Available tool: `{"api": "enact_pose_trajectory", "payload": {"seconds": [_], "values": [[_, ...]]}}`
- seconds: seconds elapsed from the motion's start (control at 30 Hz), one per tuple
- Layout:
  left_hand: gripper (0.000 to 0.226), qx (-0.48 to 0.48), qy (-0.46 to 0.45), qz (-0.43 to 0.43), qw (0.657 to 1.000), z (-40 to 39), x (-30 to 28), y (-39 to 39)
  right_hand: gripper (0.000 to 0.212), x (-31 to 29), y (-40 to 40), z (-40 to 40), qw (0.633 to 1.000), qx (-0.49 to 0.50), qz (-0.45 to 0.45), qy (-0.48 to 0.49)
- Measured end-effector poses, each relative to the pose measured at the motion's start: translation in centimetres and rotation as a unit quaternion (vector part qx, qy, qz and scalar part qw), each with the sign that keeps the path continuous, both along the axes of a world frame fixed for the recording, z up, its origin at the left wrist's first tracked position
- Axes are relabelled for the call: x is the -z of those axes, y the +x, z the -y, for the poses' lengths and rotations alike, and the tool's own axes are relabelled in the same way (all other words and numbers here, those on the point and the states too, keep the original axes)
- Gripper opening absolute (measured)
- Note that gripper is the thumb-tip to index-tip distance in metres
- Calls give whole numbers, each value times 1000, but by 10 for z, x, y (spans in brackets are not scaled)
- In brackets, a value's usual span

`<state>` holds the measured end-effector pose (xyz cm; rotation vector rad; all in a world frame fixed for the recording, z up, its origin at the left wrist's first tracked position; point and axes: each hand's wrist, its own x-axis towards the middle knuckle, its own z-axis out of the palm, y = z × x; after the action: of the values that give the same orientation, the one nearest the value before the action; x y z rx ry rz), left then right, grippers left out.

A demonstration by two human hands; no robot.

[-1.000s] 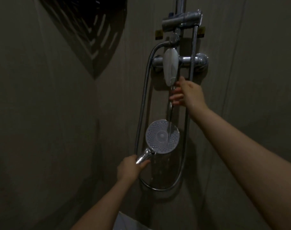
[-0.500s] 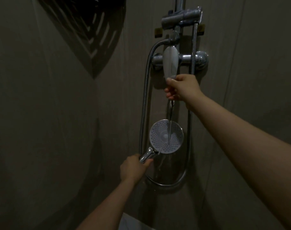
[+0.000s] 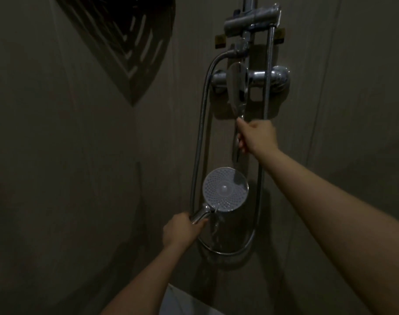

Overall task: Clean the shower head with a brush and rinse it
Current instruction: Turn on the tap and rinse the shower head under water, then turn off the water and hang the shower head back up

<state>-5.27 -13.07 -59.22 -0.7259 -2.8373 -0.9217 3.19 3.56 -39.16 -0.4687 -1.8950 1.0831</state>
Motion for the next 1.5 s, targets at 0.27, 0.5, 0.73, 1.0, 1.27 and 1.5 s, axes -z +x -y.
{"api": "enact_pose_trajectory", "payload": {"seconds": [0.27,0.5,0.73,1.0,1.27,1.5], "values": [[42,-42,30,-76,996,25,0,-16,45,86,5,4,995,-26,86,-34],[35,-82,38,-34,995,51,9,-26,45,104,15,0,987,-23,154,-40],[37,-30,249,100,963,38,3,-22,42,114,21,13,977,-58,193,-70],[39,-74,331,122,933,43,-4,-26,41,125,23,10,983,-54,154,-84],[33,-68,403,172,896,39,-98,4,22,64,9,55,967,-166,174,-86],[30,-48,396,191,897,61,-246,37,21,-77,12,104,955,-222,162,-110]]}}
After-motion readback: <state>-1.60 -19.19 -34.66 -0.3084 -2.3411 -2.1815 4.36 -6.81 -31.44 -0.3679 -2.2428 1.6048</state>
